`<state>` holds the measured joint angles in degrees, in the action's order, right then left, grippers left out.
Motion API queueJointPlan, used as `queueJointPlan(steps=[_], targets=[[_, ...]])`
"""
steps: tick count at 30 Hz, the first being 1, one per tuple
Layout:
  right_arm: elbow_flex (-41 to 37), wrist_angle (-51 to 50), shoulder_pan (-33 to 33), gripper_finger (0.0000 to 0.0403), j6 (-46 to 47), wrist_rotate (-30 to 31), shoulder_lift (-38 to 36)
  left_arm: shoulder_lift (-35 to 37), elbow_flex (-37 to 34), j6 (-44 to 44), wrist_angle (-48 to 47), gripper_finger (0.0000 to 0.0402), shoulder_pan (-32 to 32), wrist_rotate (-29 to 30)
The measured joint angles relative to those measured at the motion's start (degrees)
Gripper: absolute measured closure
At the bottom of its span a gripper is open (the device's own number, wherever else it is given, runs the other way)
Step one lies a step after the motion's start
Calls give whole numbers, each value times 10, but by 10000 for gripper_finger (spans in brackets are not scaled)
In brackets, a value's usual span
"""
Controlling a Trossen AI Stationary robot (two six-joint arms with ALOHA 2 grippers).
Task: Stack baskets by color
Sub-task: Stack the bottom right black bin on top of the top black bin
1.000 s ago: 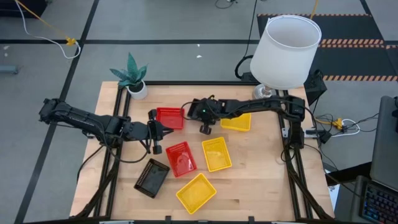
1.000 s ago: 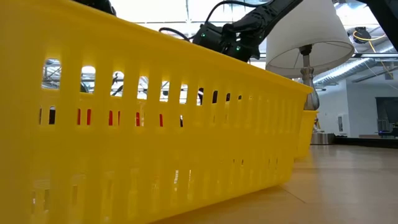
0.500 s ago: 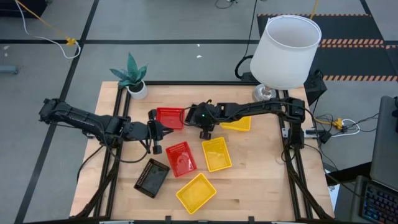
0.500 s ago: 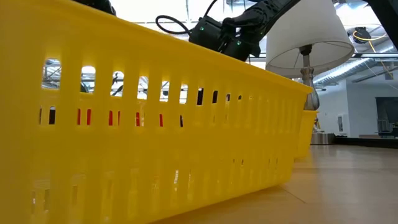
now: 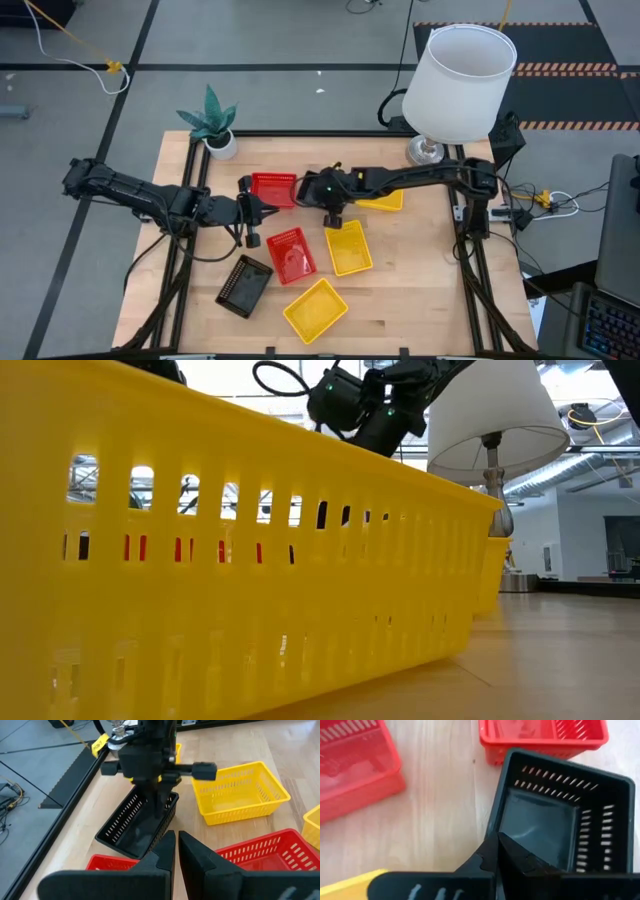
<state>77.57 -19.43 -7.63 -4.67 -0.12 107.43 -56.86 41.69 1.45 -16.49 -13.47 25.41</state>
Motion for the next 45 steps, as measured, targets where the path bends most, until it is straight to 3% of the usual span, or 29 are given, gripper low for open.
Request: queueJointPlan(steps=[9,16,31,45], targets=[[0,-125,29,401,23,-2,-54,0,0,1,0,376,0,0],[-35,-94,51,401,42,-47,-51,0,0,4,2,376,-1,0],[-51,-87,46,401,46,-27,-48,0,0,-15,5,376,0,0],[-51,-119,37,401,56,32,-48,0,0,-17,6,376,0,0]])
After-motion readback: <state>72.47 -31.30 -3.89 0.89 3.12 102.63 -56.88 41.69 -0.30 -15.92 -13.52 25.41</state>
